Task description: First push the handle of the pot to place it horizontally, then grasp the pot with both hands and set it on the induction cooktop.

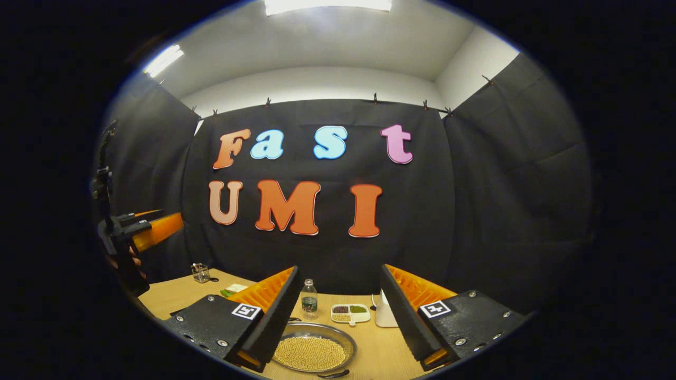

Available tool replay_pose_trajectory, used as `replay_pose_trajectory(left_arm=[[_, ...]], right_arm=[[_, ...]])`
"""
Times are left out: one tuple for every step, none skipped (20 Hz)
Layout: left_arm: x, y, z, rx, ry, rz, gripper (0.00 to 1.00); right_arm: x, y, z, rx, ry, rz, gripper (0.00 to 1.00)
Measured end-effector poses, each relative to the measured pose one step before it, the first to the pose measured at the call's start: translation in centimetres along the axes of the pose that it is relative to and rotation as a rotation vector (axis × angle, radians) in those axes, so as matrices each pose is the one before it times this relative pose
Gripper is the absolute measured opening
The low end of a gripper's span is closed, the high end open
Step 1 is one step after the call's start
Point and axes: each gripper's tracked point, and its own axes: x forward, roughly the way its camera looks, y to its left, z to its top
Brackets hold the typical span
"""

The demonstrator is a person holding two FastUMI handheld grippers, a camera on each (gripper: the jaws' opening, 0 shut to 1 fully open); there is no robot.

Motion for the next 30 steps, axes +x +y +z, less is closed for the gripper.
replay_pose_trajectory(left_arm=[[0.187, 0.041, -0.377, 0.00203, 0.00875, 0.0026, 1.0], [0.103, 0.125, -0.367, -0.00007, 0.00929, 0.00257, 1.0], [0.144, 0.069, -0.303, -0.00232, 0.00858, 0.00256, 1.0], [0.159, 0.054, -0.192, -0.00266, 0.00536, 0.00186, 0.99], [0.099, 0.197, -0.115, -0.00157, 0.00319, 0.00325, 0.98], [0.084, 0.234, -0.15, -0.00021, 0.003, 0.0042, 0.96], [0.043, 0.132, -0.139, 0.0007, 0.00196, 0.00395, 0.96], [0.069, 0.157, -0.198, 0.00088, 0.00336, 0.00374, 0.96], [0.058, 0.164, -0.234, -0.00114, 0.00382, 0.00266, 0.96], [0.069, 0.039, -0.364, -0.00373, 0.00464, 0.00134, 1.0], [0.131, 0.057, -0.246, -0.00425, 0.00566, 0.00093, 1.0], [0.126, 0.048, -0.247, -0.00354, 0.00689, 0.00061, 1.0], [0.151, 0.049, -0.33, -0.0025, 0.00772, -0.00036, 0.97], [0.091, 0.091, -0.314, -0.00121, 0.00706, 0.00059, 0.97], [0.074, 0.13, -0.221, -0.00105, 0.0038, 0.00163, 0.98], [0.12, 0.134, -0.151, -0.00173, 0.00281, 0.0005, 0.98], [0.167, 0.069, -0.079, -0.0021, 0.00112, 0.00018, 0.98], [0.161, 0.081, -0.131, -0.00157, 0.00285, 0.0003, 0.98], [0.139, 0.003, -0.136, -0.0014, 0.00298, -0.00006, 0.99], [-0.01, 0.023, -0.143, -0.00146, 0.00299, -0.00016, 0.99], [0.047, 0.002, -0.178, -0.00149, 0.00386, 0.00001, 0.99], [0.085, 0.012, -0.169, -0.00056, 0.00404, -0.00019, 0.99], [0.027, 0.039, -0.154, -0.00004, 0.00383, 0.00049, 1.0], [0.109, -0.025, -0.102, 0.00202, 0.00229, 0.00028, 1.0], [-0.043, 0.116, -0.054, 0.00484, 0.00131, 0.00184, 1.0], [-0.056, 0.115, -0.007, 0.00571, 0.00012, 0.00369, 1.0], [-0.014, 0.036, -0.118, 0.00537, 0.00214, 0.0017, 1.0], [-0.009, -0.074, -0.084, 0.00368, 0.00378, -0.00252, 0.99], [0.036, -0.213, -0.163, 0.00407, 0.00506, -0.00392, 0.98], [-0.013, -0.059, -0.077, 0.00307, 0.00195, -0.00202, 0.96]], right_arm=[[0.143, 0.009, -0.831, 0.00865, 0.03094, 0.00501, 0.94], [0.225, 0.237, -1.084, 0.01113, 0.03268, 0.0102, 0.93], [-0.01, 0.356, -0.881, 0.01274, 0.03393, 0.01374, 0.94], [0.188, 0.362, -1.027, 0.01437, 0.03598, 0.01789, 0.94], [0.097, 0.412, -1.18, 0.00886, 0.03596, 0.01972, 0.93], [0.176, 0.408, -1.18, 0.00161, 0.0394, 0.01674, 0.93], [0.115, 0.292, -1.296, 0.0009, 0.04416, 0.0105, 0.93], [0.256, 0.076, -1.069, 0.00345, 0.04255, 0.01009, 0.93], [0.286, 0.252, -1.184, 0.00608, 0.04059, 0.01046, 0.92], [0.271, 0.54, -1.316, 0.00766, 0.03527, 0.01656, 0.91], [0.339, 0.466, -1.223, 0.01081, 0.03465, 0.01666, 0.89], [0.399, 0.356, -1.219, 0.01544, 0.03594, 0.01501, 0.86], [0.417, 0.37, -1.213, 0.02017, 0.03593, 0.01379, 0.81], [0.474, 0.319, -1.221, 0.02192, 0.03758, 0.01293, 0.78], [0.476, 0.188, -1.185, 0.02533, 0.03452, 0.0093, 0.72], [0.447, 0.044, -1.116, 0.02191, 0.03435, 0.00729, 0.7], [0.444, -0.018, -0.862, 0.0211, 0.02854, 0.00304, 0.65], [0.244, 0.03, -0.815, 0.01582, 0.02109, 0.00381, 0.63], [0.232, 0.073, -0.701, 0.00997, 0.01544, 0.00685, 0.57], [0.272, 0.283, -0.728, 0.00769, 0.02216, 0.0076, 0.52], [0.449, 0.207, -0.798, 0.00854, 0.02374, 0.01231, 0.41], [0.095, 0.341, -0.874, 0.00953, 0.02575, 0.0119, 0.39], [0.321, 0.053, -0.923, 0.0131, 0.025, 0.00558, 0.32], [0.36, -0.063, -0.838, 0.01059, 0.02645, 0.00314, 0.29], [0.515, -0.128, -0.84, 0.01338, 0.02718, -0.00221, 0.24], [0.497, -0.159, -1.083, 0.01437, 0.04405, -0.00224, 0.2], [0.549, 0.181, -0.906, 0.02701, 0.03429, 0.01254, 0.13], [0.348, 0.294, -0.722, 0.03373, 0.02764, 0.01694, 0.1], [0.066, 0.077, -0.703, 0.02829, 0.02918, 0.01343, 0.05], [0.333, 0.015, -0.493, 0.0302, 0.01969, 0.01565, 0.02]])
